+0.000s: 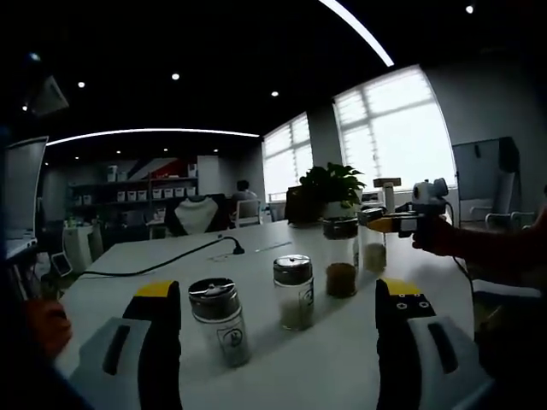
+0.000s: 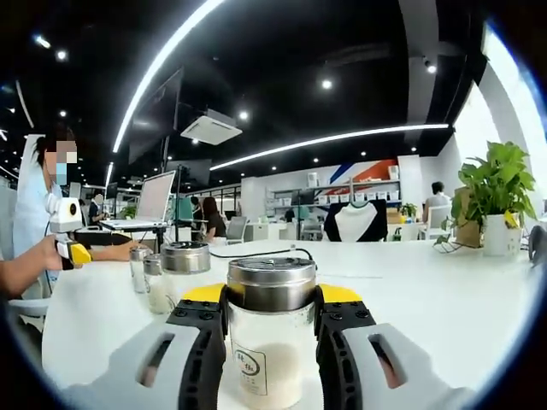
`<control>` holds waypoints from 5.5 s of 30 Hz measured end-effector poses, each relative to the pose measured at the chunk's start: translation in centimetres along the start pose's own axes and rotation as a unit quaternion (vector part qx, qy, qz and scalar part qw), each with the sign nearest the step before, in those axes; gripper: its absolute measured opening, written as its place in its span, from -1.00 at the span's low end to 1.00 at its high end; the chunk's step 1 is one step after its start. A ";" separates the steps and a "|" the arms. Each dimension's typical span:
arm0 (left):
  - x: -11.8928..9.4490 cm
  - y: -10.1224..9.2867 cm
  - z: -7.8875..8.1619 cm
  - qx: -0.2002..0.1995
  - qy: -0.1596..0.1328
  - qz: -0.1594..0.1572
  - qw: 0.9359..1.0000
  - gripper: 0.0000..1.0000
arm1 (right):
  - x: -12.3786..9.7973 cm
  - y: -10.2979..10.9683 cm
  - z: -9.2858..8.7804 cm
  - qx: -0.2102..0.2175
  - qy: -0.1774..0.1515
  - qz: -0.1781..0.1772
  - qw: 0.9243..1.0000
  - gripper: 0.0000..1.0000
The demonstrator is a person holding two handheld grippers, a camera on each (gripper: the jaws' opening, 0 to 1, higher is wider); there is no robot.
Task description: Rotate the seasoning bottle until the label or dispensing opening points toward the visible target arrow and the bottle remains upright within the marked orientation range
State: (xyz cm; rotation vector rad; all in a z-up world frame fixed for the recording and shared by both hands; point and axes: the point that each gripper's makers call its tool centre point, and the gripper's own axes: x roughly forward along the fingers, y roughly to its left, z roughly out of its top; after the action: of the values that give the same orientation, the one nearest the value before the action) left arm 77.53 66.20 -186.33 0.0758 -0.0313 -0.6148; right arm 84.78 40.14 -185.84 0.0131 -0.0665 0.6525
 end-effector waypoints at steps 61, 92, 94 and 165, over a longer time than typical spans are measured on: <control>-0.1 0.1 -0.5 0.006 0.013 0.007 1.000 0.99 | 0.2 0.4 -0.4 -0.015 0.001 0.015 1.000 -0.24; 0.0 -0.4 -0.7 -0.012 0.014 -0.002 1.000 0.99 | -1.2 -0.2 -2.8 -0.055 0.058 -0.022 0.997 -0.13; 0.0 -0.1 -0.6 -0.013 0.011 0.001 1.000 0.99 | -1.6 -0.2 -2.9 -0.050 0.054 -0.028 0.997 -0.13; -0.6 0.4 0.2 -0.011 0.007 0.025 1.000 1.00 | -4.2 7.8 -2.6 -0.002 0.043 0.005 0.999 0.98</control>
State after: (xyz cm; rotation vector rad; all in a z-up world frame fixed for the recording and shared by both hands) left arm 77.31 66.88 -186.09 0.0578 -0.0126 -0.5639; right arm 76.93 43.88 -188.79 -0.0186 0.0147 0.6621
